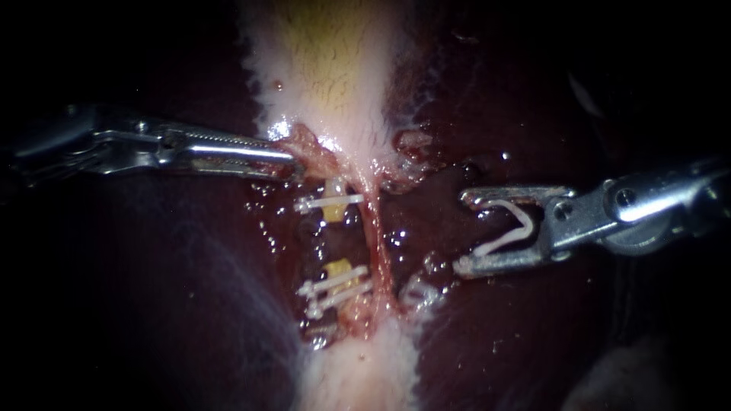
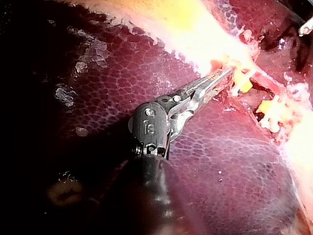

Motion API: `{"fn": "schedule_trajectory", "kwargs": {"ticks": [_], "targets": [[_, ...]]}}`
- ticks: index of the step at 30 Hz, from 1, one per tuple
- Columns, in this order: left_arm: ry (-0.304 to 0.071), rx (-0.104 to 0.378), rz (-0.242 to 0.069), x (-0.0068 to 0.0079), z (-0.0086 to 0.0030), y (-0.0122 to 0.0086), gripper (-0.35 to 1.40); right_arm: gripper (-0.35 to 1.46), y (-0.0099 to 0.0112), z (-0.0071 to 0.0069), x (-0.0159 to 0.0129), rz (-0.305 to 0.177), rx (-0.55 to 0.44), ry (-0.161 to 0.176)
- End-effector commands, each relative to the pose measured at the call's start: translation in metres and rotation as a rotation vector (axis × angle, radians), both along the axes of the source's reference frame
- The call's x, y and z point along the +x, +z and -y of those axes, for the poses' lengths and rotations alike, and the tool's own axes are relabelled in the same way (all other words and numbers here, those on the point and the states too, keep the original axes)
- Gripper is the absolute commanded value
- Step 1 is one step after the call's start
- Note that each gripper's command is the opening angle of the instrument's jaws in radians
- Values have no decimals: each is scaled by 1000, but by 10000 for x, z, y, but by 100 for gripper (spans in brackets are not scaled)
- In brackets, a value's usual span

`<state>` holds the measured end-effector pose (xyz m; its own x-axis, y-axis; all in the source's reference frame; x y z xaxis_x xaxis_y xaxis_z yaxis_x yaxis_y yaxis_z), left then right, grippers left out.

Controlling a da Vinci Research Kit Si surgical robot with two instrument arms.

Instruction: Clipping first clip right tube

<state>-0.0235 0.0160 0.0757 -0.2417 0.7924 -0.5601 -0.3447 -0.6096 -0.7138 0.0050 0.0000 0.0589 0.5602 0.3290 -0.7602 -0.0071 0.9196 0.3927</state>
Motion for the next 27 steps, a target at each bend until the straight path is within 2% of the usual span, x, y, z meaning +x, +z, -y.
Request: {"fn": "schedule_trajectory", "kwargs": {"ticks": [1, 4, 6, 11, 14, 19, 23, 27], "targets": [[1, 1, 1, 2, -1, -2, -35, 50, 0, 0, 1, -1, 0, 0], [3, 8, 12, 11, -7, -14, -35, 50, -1, 1, 1, -1, 0, 0], [-2, 14, 33, 20, -13, -31, -35, 50, -1, 1, 1, -1, 0, 0], [-46, 8, 68, 41, -29, -76, -35, 50, -1, 1, 1, -1, 0, 0], [-56, 3, 81, 46, -29, -90, -35, 50, -1, 1, 4, 0, 0, 1], [-58, -7, 77, 43, -19, -92, -35, 50, 2, 3, 14, 3, -3, 6], [-61, -11, 74, 42, -16, -89, -35, 50, 8, 5, 34, 22, 57, 56], [-59, -11, 75, 41, -15, -89, -35, 50, 18, 9, 54, 31, 98, 80]]}}
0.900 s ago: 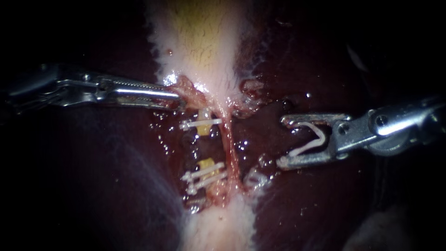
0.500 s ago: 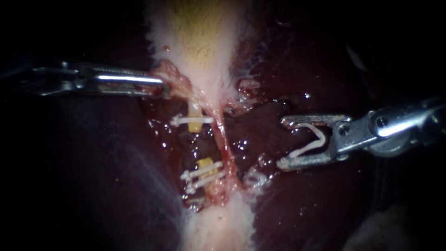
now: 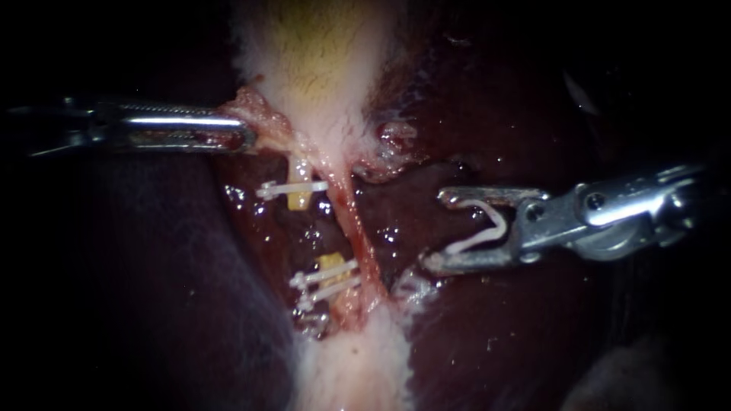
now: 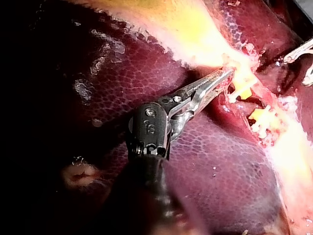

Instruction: Clipping first clip right tube

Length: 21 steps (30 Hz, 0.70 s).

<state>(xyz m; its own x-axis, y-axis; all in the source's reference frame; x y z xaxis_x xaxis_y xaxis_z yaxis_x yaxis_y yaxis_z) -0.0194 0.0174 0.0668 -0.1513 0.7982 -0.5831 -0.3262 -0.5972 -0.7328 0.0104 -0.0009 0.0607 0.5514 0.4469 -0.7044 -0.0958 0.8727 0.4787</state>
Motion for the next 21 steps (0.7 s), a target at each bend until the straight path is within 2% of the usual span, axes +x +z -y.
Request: {"fn": "schedule_trajectory", "kwargs": {"ticks": [1, 3, 12, 21], "targets": [[0, -1, -1, 0, 0, 0, -35, 50, 3, 1, 4, 0, 4, 2], [0, -1, -1, -1, 0, 1, -35, 50, 10, 4, 14, 5, 15, 13], [3, -1, 2, -3, 3, 2, -35, 50, 40, 10, 50, 3, 79, 18], [3, -2, 1, -3, 3, 2, -35, 50, 63, 14, 76, -8, 160, 6]]}}
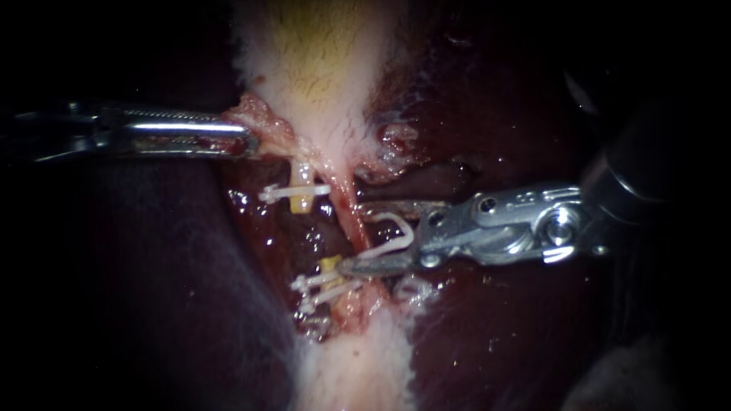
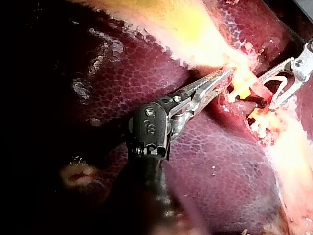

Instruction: Clipping first clip right tube

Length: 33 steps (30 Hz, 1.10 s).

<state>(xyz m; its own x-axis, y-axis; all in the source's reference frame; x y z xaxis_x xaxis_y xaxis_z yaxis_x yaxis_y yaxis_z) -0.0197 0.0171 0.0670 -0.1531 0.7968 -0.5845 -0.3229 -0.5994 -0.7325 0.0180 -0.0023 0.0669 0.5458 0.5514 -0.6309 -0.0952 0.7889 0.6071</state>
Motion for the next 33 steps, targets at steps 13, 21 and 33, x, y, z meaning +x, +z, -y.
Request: {"fn": "schedule_trajectory", "kwargs": {"ticks": [13, 21, 33], "targets": [[1, 0, 1, -2, 0, 1, -35, 50, 3, 1, 27, -144, 121, 54], [3, 0, 2, -3, 1, 1, -35, 50, 0, 4, 30, -170, 151, 43], [3, -1, 2, -3, 2, 2, -35, 48, -18, 22, 31, -212, 256, -51]]}}
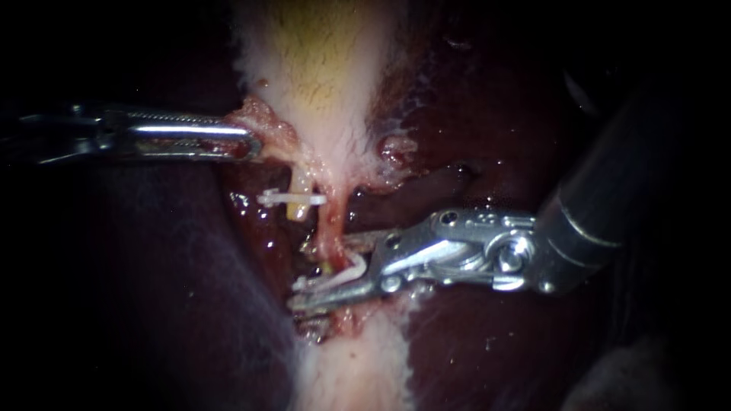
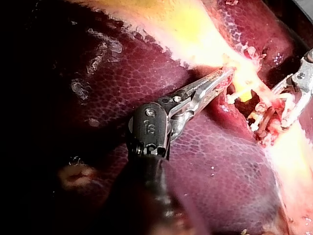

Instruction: Clipping first clip right tube

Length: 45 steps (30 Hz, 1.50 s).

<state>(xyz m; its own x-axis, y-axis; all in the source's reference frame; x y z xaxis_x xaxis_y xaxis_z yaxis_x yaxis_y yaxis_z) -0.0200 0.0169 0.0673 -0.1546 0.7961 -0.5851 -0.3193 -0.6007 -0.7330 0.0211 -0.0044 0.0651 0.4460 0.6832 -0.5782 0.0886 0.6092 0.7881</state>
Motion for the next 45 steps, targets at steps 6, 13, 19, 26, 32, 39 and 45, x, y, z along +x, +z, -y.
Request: {"fn": "schedule_trajectory", "kwargs": {"ticks": [6, 13, 19, 26, 32, 39, 45], "targets": [[0, 0, 0, 0, 0, 0, -35, 45, 0, 10, -2, -15, 48, -69], [0, 0, 0, 0, 0, 0, -35, 45, 13, 29, -8, -26, 64, -123], [0, 0, 0, 0, 0, 0, -35, 45, 23, 44, -12, -31, 61, -147], [0, 0, 0, 0, 0, 0, -35, 44, 24, 46, -12, -31, 60, -148], [0, 0, 0, 0, 0, 0, -35, 42, 25, 45, -9, -31, 59, -147], [-1, 0, 0, 0, 0, 0, -35, 38, 26, 45, -9, -30, 58, -144], [-1, -1, -1, -1, 0, 0, -35, 34, 28, 44, -9, -25, 53, -130]]}}
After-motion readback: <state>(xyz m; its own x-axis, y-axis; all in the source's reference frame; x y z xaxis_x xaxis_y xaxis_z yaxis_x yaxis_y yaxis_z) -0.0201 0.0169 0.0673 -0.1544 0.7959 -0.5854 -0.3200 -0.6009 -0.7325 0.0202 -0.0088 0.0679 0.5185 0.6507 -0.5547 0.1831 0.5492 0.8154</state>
